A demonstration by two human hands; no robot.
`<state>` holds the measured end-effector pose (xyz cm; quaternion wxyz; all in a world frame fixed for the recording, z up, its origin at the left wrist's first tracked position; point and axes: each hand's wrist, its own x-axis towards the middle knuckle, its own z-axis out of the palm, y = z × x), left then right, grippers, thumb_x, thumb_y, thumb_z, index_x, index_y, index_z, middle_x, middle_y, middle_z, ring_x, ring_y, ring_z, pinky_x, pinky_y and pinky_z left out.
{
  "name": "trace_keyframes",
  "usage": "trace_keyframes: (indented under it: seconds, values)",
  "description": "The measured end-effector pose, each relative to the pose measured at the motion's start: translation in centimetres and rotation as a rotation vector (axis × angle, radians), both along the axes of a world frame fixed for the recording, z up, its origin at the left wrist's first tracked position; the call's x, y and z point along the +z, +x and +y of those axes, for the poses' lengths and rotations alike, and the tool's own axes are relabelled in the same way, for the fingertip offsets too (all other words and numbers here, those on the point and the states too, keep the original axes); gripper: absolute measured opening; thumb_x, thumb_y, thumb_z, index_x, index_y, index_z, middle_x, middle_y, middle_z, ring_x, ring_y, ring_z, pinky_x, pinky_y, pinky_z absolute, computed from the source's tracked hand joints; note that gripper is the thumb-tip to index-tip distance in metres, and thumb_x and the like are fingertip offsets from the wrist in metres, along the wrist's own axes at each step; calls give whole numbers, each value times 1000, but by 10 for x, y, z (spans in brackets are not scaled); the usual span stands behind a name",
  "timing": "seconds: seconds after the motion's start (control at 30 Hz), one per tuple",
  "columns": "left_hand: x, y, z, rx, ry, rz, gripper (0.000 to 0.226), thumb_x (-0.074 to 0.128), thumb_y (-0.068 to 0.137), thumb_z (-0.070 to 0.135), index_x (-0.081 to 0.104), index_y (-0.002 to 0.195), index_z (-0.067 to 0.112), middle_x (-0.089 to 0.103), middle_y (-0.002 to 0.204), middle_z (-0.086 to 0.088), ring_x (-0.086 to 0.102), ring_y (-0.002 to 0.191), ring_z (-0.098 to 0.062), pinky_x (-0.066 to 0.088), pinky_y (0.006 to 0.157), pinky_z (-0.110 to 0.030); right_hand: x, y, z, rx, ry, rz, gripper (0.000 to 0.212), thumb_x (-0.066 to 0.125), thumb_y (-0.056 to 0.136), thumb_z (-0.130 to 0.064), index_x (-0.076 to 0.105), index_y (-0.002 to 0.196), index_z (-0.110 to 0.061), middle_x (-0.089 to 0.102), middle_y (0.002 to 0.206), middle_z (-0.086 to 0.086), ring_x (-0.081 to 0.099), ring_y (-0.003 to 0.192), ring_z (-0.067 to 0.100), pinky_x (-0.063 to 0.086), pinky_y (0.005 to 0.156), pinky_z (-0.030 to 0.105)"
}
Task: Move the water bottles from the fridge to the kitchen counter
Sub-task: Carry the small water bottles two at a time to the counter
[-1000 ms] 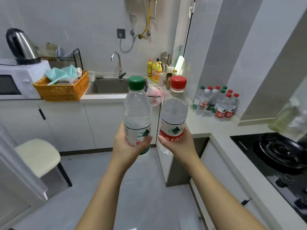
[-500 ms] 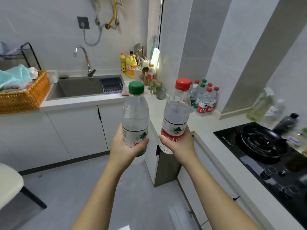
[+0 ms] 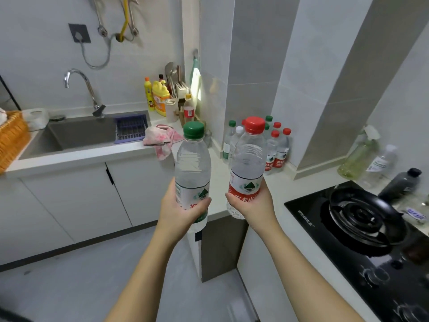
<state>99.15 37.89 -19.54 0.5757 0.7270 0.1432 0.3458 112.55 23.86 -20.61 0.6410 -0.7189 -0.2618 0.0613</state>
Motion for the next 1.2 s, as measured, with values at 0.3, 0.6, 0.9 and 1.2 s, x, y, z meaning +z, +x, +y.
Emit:
trace_keyframes:
  seconds: [0.3, 0.6, 0.9, 1.2]
  values:
    - [-18, 101, -20, 40, -32, 87, 45, 81, 65, 38, 54, 101, 43, 67, 95, 14, 66, 87, -4, 51, 66, -12, -13, 111, -21, -17, -15, 26, 64, 88, 67, -16, 54, 120, -22, 66, 114, -8, 63, 107, 3, 51, 88, 17]
    - [-41, 178, 7, -12, -10, 162, 46, 79, 69, 34, 53, 106, 44, 66, 97, 16, 65, 88, -5, 56, 72, -18, -45, 180, -2, -76, -75, 97, 65, 89, 65, -15, 55, 119, -20, 67, 112, -7, 64, 104, 4, 50, 84, 13]
    - [-73, 257, 62, -131, -89, 247, 43, 76, 60, 43, 53, 95, 49, 67, 91, 18, 64, 79, 1, 48, 62, -10, -77, 240, 47, -176, -100, 190, 61, 89, 64, -16, 58, 116, -24, 72, 101, -16, 68, 96, 0, 50, 73, 8]
    - [-103, 300, 81, -162, -106, 408, 49, 77, 50, 47, 58, 95, 42, 66, 97, 11, 63, 89, -3, 53, 80, -31, -108, 271, 58, -235, -182, 248, 56, 79, 61, -21, 58, 108, 2, 62, 106, 27, 63, 93, 27, 52, 84, 51]
